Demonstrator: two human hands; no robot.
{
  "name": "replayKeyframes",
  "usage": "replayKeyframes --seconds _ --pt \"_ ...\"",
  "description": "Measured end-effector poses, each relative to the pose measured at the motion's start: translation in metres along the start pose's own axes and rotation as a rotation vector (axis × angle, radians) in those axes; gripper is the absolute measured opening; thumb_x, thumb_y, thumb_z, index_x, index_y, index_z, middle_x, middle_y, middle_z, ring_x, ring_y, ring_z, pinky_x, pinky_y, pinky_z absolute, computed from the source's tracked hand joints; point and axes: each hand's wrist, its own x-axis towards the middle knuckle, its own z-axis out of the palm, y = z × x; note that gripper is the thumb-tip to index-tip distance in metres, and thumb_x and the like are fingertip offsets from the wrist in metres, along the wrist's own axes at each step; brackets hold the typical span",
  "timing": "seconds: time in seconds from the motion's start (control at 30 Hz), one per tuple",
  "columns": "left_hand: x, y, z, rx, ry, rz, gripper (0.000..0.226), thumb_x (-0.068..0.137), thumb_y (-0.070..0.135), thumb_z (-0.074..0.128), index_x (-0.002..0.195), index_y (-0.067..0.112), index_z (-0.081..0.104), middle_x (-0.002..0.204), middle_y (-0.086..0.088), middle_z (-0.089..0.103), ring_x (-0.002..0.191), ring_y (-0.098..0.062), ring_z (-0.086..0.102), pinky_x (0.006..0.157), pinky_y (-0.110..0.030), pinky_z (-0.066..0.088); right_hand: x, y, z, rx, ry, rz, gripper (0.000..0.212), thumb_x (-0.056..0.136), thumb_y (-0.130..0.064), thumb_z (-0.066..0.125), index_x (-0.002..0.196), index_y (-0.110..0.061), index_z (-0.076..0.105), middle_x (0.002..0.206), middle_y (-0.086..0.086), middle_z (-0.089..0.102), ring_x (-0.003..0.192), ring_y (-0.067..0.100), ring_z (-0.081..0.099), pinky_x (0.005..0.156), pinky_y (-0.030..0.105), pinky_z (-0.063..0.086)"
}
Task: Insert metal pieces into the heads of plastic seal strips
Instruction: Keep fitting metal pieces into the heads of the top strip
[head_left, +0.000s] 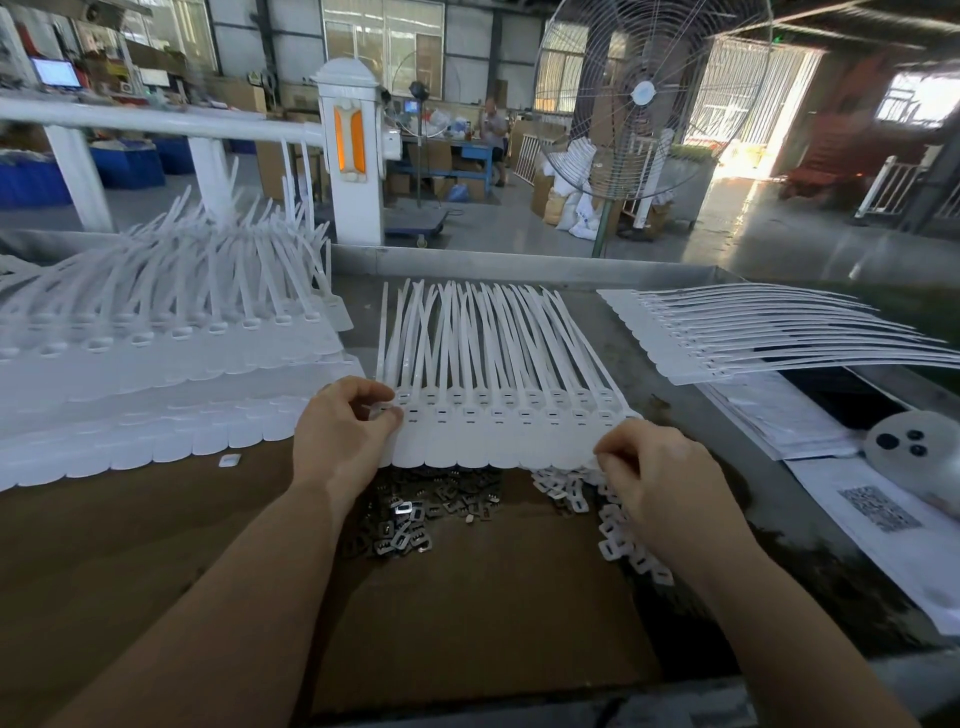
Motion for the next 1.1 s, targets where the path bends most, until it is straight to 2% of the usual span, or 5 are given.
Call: replayKeyframes --seconds 0.33,0.5,0.63,0.83,1.1 --pt "0.000 0.001 0.000 0.003 0.005 -0.001 0.013 0.081 0.018 0.072 0.086 0.027 0.064 0.081 0.010 0.058 0.080 -0.006 0.051 0.075 -0.024 0.038 0.007 0.011 0.000 0.324 0.066 0.122 0.017 0.089 -0.010 0.058 0.093 -0.021 0.070 0.089 0.002 0.068 0.079 0.012 0.063 0.079 0.031 0.053" --pt "-0.001 0.001 0.000 0.002 0.002 -0.008 0.012 0.081 0.018 0.071 0.088 0.026 0.065 0.085 0.007 0.060 0.080 -0.005 0.051 0.075 -0.023 0.038 0.009 0.017 0.003 0.391 0.066 0.147 0.015 0.086 -0.009 0.061 0.085 -0.022 0.068 0.081 0.000 0.067 0.072 0.012 0.064 0.072 0.028 0.054" --pt "-0.002 0.002 0.000 -0.004 0.001 -0.013 0.012 0.081 0.018 0.071 0.089 0.025 0.065 0.085 0.006 0.060 0.081 -0.007 0.052 0.076 -0.024 0.038 0.012 0.022 0.006 0.369 0.074 0.150 0.021 0.089 -0.009 0.055 0.093 -0.025 0.069 0.073 -0.003 0.063 0.057 0.014 0.060 0.053 0.016 0.046" --pt "-0.002 0.002 0.000 -0.018 -0.005 -0.023 0.012 0.082 0.017 0.071 0.090 0.023 0.065 0.086 0.006 0.061 0.083 -0.007 0.052 0.078 -0.024 0.039 0.022 0.028 -0.002 0.363 0.105 0.168 0.012 0.086 -0.011 0.059 0.086 -0.020 0.068 0.078 -0.005 0.067 0.073 0.009 0.063 0.072 0.027 0.053" --pt "-0.001 0.002 0.000 -0.017 0.000 -0.014 0.012 0.082 0.017 0.071 0.089 0.024 0.065 0.084 0.007 0.061 0.081 -0.006 0.053 0.075 -0.024 0.039 0.034 0.037 -0.003 0.433 0.101 0.225 0.015 0.088 -0.006 0.057 0.086 -0.016 0.068 0.080 0.000 0.066 0.072 0.011 0.063 0.066 0.023 0.052"
